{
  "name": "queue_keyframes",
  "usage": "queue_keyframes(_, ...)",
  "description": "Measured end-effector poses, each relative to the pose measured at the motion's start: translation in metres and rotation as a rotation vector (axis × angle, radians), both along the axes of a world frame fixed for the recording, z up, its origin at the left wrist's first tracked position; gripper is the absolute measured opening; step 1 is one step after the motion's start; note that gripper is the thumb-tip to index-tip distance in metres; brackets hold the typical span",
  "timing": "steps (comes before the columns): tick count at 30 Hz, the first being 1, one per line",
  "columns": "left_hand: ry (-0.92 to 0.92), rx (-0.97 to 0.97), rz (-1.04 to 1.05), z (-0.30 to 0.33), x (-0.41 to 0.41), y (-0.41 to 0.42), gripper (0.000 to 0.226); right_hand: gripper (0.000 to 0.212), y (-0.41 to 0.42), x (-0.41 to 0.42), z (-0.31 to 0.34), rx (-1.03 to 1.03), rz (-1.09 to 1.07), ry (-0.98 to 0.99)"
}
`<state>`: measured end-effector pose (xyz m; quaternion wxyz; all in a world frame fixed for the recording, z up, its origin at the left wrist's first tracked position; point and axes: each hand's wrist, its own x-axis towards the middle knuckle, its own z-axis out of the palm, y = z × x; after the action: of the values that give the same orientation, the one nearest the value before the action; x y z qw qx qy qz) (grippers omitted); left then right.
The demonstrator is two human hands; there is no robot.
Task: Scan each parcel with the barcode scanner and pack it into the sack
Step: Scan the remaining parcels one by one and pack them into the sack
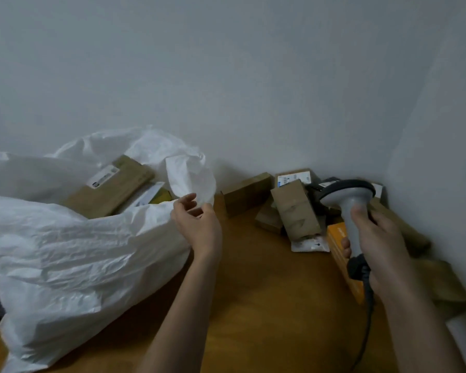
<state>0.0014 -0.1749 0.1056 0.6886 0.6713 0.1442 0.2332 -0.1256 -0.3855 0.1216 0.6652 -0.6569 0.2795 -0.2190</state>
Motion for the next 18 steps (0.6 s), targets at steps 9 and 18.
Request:
queue_keyframes(9, 0.256, 0.329, -0.426, -0.07, 0.011, -0.112, 0.021, 0.03, -0.077, 0.002, -0.031, 0.007, -0.149, 0.081)
queue_keyframes(18, 0.444, 0.792, -1.204, -0.176, -0.013, -0.242, 0.052, 0.027, -0.15, 0.009, -0.074, -0.062, -0.189, 0.19)
